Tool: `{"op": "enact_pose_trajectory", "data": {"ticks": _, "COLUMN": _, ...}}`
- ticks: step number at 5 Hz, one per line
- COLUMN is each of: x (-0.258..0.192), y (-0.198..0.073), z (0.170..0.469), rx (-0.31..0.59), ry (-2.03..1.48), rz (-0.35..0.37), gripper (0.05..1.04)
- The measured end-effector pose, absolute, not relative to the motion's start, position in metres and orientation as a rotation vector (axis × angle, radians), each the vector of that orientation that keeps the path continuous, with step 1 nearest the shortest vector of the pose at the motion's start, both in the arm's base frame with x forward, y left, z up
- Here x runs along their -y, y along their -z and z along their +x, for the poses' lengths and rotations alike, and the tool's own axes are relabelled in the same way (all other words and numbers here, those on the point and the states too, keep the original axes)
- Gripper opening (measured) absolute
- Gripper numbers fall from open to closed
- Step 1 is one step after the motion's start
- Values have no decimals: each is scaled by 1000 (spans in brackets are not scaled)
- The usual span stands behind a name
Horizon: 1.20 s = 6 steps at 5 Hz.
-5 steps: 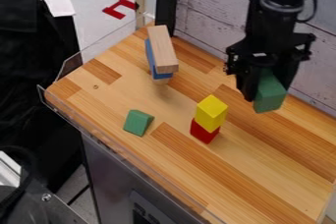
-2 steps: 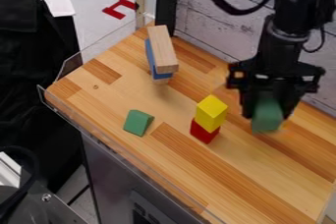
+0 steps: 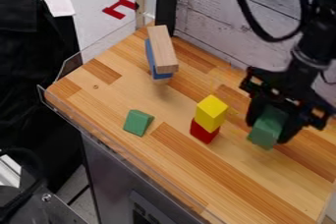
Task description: Move the blue arc from the tower
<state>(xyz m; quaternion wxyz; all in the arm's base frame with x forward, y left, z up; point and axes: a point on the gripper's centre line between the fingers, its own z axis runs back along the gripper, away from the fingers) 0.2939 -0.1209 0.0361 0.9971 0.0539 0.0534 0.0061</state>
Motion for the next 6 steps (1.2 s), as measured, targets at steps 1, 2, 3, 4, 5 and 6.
{"op": "enact_pose_trajectory", "data": {"ticks": 1, "x": 127, "y": -22, "z": 297, "rx": -83, "ry": 219, "rz": 54, "gripper": 592}}
{"op": "enact_pose_trajectory", "data": {"ticks": 2, "x": 132, "y": -13, "z": 296, "rx": -78, "ry": 325, "rz": 11, "gripper": 592}}
{"op": "enact_pose_trajectory", "data": {"ticks": 3, "x": 129, "y": -5, "z": 292, "rx": -100, "ry": 296, "rz": -14, "gripper": 592}}
{"op": "enact_pose_trajectory", "data": {"ticks": 4, "x": 129, "y": 3, "z": 291, "rx": -107, "ry": 247, "rz": -9, "gripper": 592}}
{"op": "enact_pose_trajectory", "data": {"ticks": 5, "x": 127, "y": 5, "z": 292, "rx": -115, "ry": 114, "rz": 14, "gripper": 592}}
{"op": "enact_pose_trajectory", "data": {"ticks": 6, "x": 127, "y": 6, "z": 293, "rx": -103, "ry": 28, "rz": 19, "gripper": 592}}
